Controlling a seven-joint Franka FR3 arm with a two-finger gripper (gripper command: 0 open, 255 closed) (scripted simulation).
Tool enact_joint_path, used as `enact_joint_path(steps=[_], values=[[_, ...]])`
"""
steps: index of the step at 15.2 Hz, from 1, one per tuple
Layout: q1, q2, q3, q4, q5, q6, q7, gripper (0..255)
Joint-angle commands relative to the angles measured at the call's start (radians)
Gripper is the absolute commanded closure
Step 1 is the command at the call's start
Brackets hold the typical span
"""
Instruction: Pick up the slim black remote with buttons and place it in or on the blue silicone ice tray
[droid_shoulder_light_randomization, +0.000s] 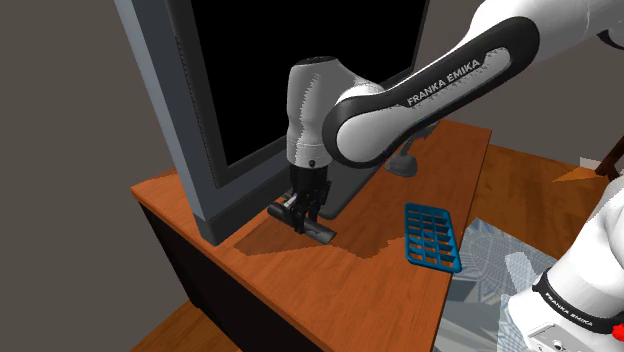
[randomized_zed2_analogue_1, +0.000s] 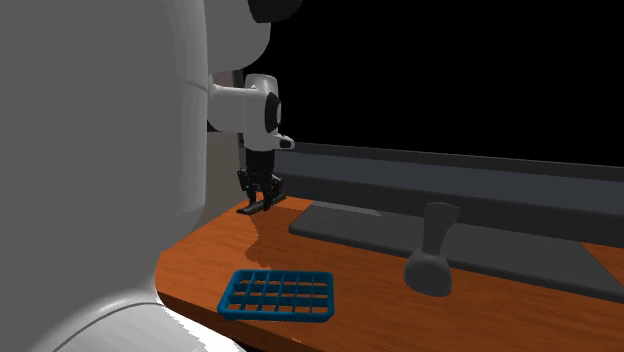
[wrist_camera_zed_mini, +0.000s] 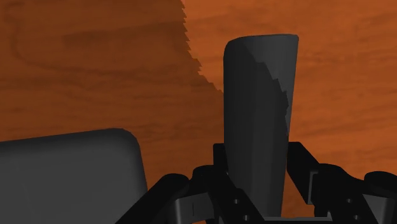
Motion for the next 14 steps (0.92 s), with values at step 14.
enact_joint_path(steps=[14], values=[[-0.041, -0.269, -0.011, -0.169, 0.145, -0.075, -0.125, 255]])
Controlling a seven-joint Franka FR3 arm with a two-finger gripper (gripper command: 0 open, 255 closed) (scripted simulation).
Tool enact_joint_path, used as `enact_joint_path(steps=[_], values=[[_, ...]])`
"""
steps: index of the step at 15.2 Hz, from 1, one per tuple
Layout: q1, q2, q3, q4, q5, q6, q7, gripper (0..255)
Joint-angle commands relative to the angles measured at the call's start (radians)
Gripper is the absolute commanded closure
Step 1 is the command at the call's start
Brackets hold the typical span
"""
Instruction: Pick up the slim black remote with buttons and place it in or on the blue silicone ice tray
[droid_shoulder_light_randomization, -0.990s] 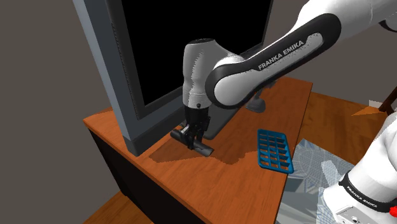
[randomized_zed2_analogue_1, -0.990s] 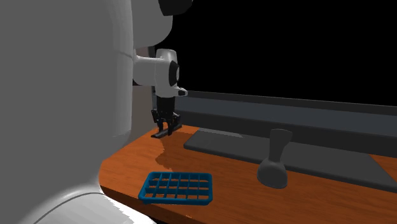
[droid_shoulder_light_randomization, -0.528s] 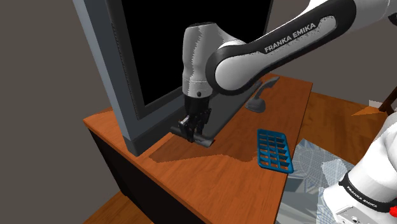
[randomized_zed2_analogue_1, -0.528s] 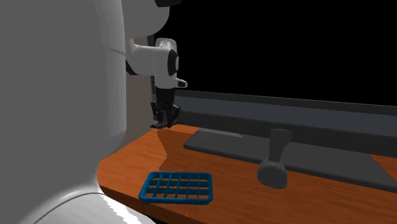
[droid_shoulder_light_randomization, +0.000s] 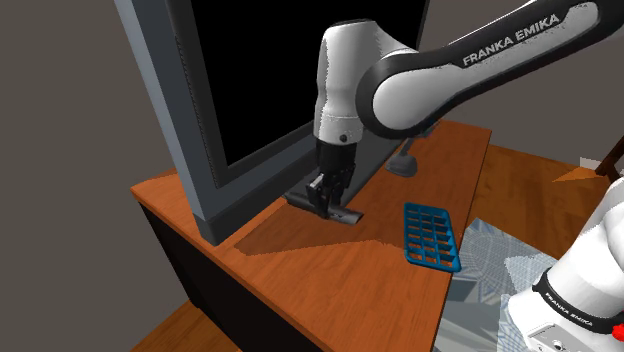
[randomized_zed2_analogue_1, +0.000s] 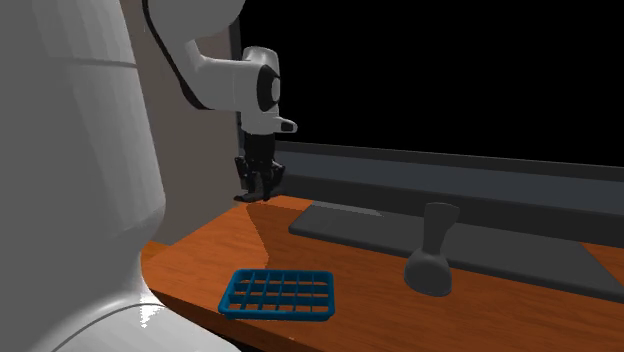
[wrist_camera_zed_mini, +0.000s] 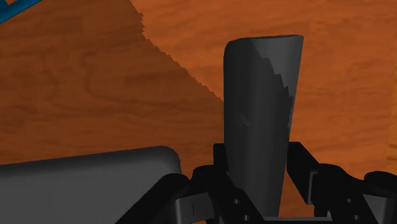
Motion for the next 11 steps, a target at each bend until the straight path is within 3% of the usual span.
enact_joint_path(steps=[1, 11], values=[[-0.007, -0.088, -0.012, -0.095, 0.047, 0.012, -0.048, 255], [0.028, -0.501, -0.129, -0.476, 0.180, -0.032, -0.236, 255]])
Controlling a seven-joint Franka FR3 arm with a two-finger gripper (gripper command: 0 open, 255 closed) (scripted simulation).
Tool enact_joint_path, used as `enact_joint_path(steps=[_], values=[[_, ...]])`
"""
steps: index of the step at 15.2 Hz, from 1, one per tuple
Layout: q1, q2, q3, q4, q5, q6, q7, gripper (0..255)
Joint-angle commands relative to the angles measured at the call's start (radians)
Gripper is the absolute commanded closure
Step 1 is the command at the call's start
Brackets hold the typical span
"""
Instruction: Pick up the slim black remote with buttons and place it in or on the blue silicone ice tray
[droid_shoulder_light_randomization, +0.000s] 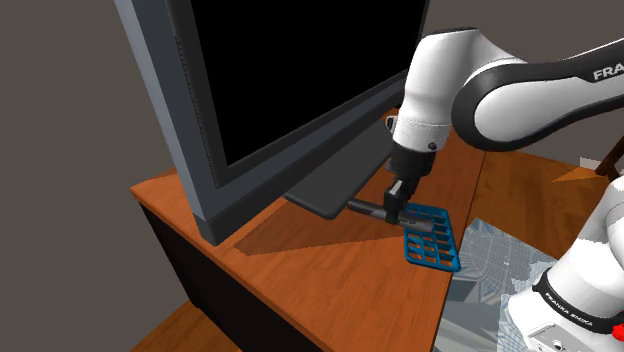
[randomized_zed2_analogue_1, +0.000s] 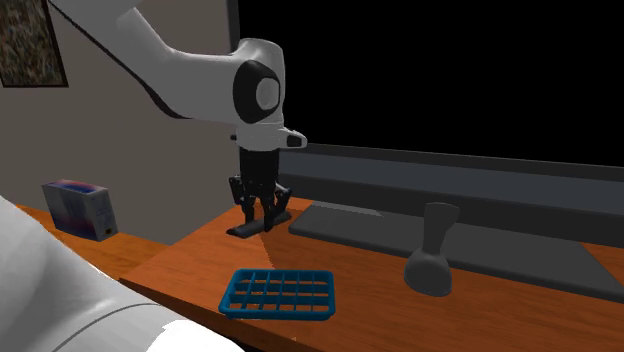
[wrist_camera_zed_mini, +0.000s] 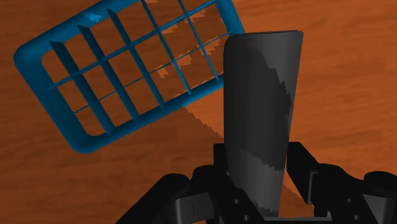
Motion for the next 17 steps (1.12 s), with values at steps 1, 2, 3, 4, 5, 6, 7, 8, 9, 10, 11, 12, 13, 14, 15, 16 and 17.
enact_joint_path(steps=[1, 2, 3, 4, 5, 6, 7, 8, 9, 10, 11, 12, 13, 14, 15, 16, 17], values=[[0.006, -0.092, -0.034, -0.068, 0.009, -0.030, -0.038, 255], [0.010, -0.136, -0.048, -0.101, 0.011, -0.043, -0.052, 255], [0.013, -0.181, -0.063, -0.134, 0.011, -0.058, -0.065, 255], [0.015, -0.227, -0.078, -0.165, 0.009, -0.076, -0.078, 255], [0.017, -0.275, -0.093, -0.196, 0.005, -0.094, -0.090, 255], [0.017, -0.324, -0.109, -0.226, 0.000, -0.116, -0.101, 255], [0.016, -0.374, -0.125, -0.256, -0.007, -0.139, -0.113, 255], [0.014, -0.425, -0.141, -0.284, -0.016, -0.164, -0.125, 255], [0.012, -0.467, -0.155, -0.306, -0.025, -0.186, -0.134, 255], [0.014, -0.462, -0.152, -0.317, -0.021, -0.170, -0.135, 255], [0.015, -0.457, -0.150, -0.328, -0.018, -0.154, -0.137, 255], [0.017, -0.451, -0.147, -0.339, -0.014, -0.137, -0.138, 255], [0.019, -0.445, -0.144, -0.350, -0.010, -0.120, -0.139, 255], [0.020, -0.438, -0.142, -0.361, -0.007, -0.103, -0.141, 255], [0.022, -0.431, -0.139, -0.371, -0.003, -0.085, -0.142, 255], [0.024, -0.423, -0.136, -0.381, 0.001, -0.067, -0.144, 255], [0.026, -0.414, -0.133, -0.391, 0.006, -0.049, -0.146, 255]])
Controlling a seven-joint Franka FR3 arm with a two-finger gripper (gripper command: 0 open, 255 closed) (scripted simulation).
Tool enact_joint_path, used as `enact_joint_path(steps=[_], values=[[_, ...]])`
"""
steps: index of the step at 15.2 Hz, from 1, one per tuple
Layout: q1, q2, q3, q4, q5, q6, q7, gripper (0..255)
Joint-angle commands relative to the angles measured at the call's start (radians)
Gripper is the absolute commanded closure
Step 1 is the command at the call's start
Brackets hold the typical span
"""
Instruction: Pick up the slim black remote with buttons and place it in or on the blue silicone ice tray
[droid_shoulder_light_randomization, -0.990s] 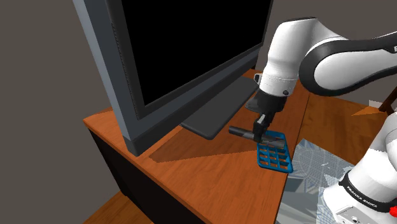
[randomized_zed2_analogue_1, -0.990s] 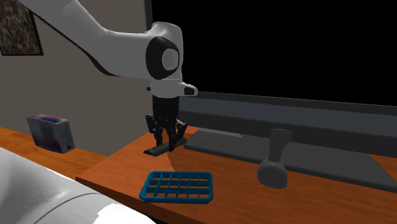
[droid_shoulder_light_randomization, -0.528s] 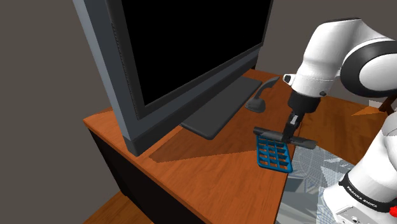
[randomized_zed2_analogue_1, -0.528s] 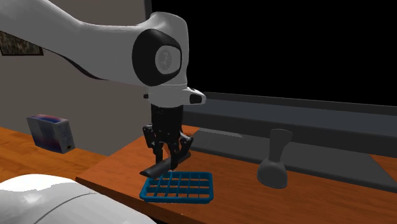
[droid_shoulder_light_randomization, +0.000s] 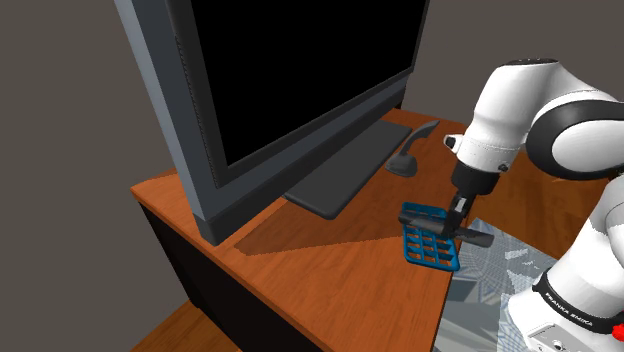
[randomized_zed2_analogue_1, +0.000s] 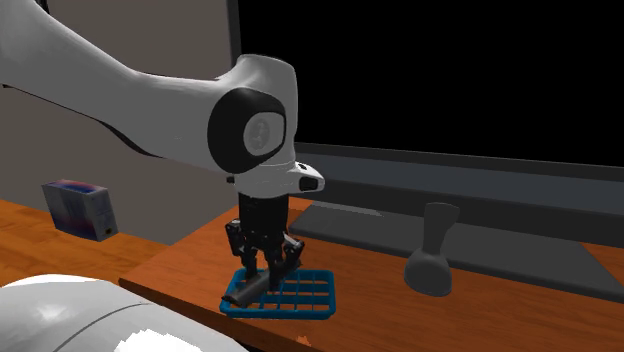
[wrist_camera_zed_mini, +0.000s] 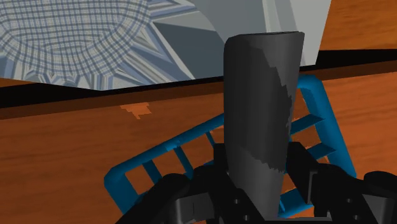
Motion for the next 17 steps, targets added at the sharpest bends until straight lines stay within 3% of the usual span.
enact_joint_path(steps=[1, 3, 11, 12, 17], values=[[0.005, 0.018, 0.007, -0.019, 0.009, 0.038, -0.002, 255], [0.009, 0.043, 0.013, -0.041, 0.020, 0.085, -0.007, 255], [0.009, 0.043, 0.013, -0.041, 0.020, 0.085, -0.007, 255], [0.009, 0.043, 0.013, -0.041, 0.020, 0.085, -0.007, 0], [0.009, 0.043, 0.013, -0.041, 0.020, 0.085, -0.007, 0]])
